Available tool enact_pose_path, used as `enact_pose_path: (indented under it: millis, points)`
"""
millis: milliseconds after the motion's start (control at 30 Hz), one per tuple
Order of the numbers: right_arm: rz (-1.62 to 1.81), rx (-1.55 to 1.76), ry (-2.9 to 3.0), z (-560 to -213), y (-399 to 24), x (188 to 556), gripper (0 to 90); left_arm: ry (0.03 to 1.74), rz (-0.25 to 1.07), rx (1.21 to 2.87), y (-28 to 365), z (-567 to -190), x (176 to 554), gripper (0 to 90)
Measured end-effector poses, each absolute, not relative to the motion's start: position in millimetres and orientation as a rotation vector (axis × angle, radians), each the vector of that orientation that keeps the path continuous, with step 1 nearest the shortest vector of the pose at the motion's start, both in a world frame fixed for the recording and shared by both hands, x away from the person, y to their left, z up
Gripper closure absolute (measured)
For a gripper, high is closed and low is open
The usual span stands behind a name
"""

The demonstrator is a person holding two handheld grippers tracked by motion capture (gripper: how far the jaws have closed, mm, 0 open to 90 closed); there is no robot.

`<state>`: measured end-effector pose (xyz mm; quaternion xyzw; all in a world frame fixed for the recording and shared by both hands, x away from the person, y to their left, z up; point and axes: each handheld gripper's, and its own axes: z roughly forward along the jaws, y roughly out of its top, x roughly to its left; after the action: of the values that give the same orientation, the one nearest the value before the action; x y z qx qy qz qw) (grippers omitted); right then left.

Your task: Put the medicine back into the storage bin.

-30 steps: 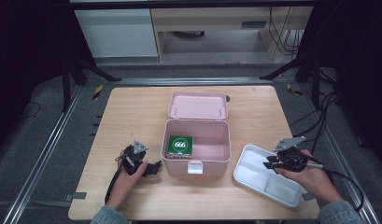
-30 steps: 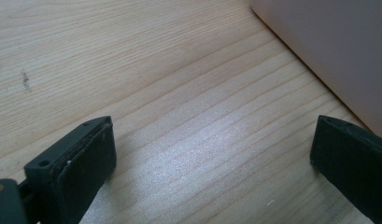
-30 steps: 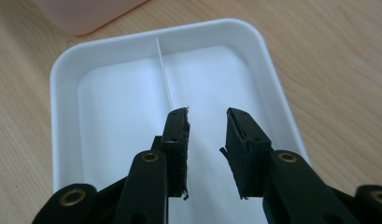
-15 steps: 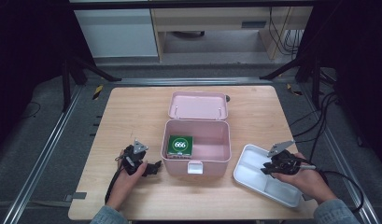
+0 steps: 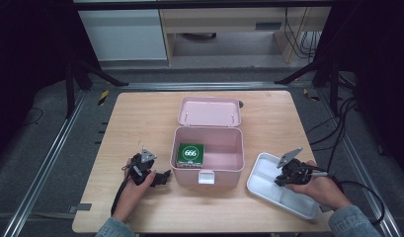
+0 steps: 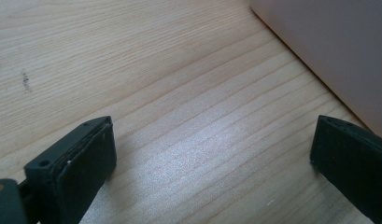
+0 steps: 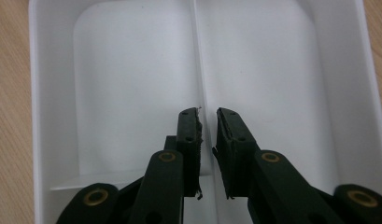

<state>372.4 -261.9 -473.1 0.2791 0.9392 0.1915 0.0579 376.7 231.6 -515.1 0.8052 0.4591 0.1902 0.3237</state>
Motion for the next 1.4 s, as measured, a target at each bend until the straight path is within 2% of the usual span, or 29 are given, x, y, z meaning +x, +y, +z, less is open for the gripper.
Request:
enact_pose_path:
  millis: [600, 967, 1200, 1400]
  points:
    - [0.453, 0.779, 2.929, -473, -251, 379, 81.1, 1.203, 0.499, 2.113, 232, -515, 377, 0.0]
    - [0.373, 0.759, 2.973, -471, -250, 385, 87.6, 1.203, 0.498, 2.113, 232, -515, 377, 0.0]
    - [0.425, 0.757, 2.961, -471, -255, 387, 89.6, 1.202, 0.498, 2.114, 232, -515, 377, 0.0]
    - [0.544, 0.778, 2.916, -457, -261, 388, 89.7, 1.201, 0.499, 2.112, 231, -515, 377, 0.0]
